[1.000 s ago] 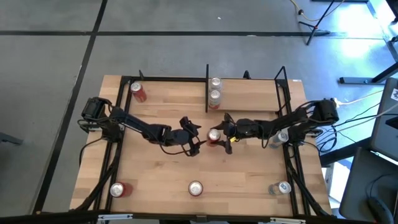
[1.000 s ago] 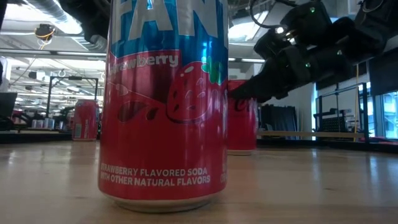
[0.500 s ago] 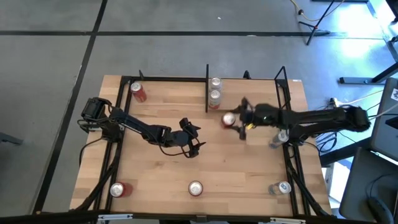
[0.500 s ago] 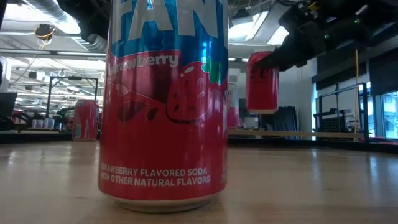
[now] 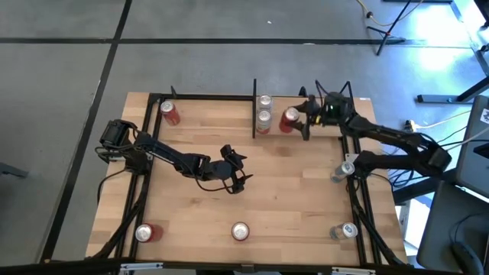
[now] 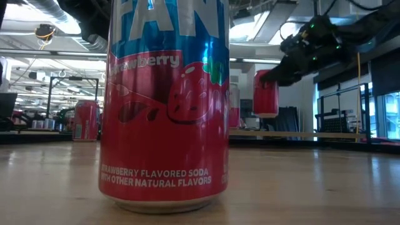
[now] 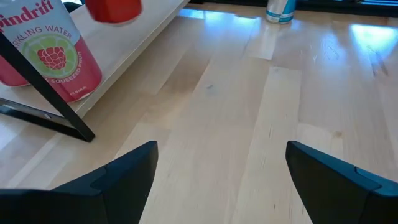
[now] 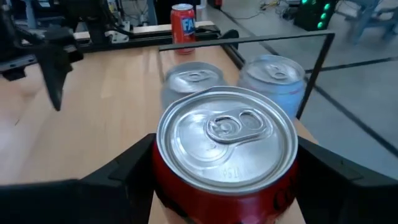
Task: Place canned beverage on shelf
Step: Put the top red black soda can on the shelf
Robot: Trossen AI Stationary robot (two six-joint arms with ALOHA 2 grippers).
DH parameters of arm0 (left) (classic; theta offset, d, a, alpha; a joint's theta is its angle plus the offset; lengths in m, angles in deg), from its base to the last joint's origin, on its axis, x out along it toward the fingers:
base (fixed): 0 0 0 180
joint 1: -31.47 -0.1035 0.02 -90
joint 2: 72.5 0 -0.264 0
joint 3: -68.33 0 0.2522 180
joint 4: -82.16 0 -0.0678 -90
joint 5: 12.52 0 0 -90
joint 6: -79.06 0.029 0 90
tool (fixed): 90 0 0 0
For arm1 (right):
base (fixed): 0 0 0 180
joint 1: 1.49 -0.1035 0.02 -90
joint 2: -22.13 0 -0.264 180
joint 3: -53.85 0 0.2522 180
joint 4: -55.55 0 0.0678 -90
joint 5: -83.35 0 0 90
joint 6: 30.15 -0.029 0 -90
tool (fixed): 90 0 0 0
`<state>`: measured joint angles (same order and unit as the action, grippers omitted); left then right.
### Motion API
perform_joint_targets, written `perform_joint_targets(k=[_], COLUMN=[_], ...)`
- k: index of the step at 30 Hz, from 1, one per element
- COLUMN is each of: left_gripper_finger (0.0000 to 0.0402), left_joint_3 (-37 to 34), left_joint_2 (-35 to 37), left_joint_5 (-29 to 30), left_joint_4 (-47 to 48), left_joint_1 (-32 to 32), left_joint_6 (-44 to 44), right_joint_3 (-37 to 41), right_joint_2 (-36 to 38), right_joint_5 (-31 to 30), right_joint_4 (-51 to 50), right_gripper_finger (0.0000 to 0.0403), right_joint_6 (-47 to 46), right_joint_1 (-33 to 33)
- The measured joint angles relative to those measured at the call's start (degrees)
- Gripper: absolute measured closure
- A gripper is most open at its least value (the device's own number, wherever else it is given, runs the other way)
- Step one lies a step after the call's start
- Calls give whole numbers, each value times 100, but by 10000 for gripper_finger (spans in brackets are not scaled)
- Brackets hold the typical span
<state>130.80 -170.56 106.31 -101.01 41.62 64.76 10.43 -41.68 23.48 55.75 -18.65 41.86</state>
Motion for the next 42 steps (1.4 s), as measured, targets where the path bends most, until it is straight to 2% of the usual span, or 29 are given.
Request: perform_joint_targets(k=[4,14,27,33,42], left_gripper_finger=[61,61,61,61,61], left_joint_3=[0,0,-1,-2,-1], left_joint_2=[0,2,2,2,2], left_joint_5=[1,1,0,1,1], left_joint_4=[0,102,99,97,83], left_joint_1=[0,2,-4,-2,0], left_joint_6=[0,0,99,101,103], right_joint_3=[-402,-1106,-1125,-1125,-1125], right_joint_2=[-609,-1726,-1882,-2135,-2387], right_joint_5=[492,699,393,688,798], right_joint_4=[-50,-92,279,421,865], right_gripper_finger=[130,128,128,128,127], right_joint_6=[-56,552,832,703,520], right_joint_1=[325,321,527,786,765])
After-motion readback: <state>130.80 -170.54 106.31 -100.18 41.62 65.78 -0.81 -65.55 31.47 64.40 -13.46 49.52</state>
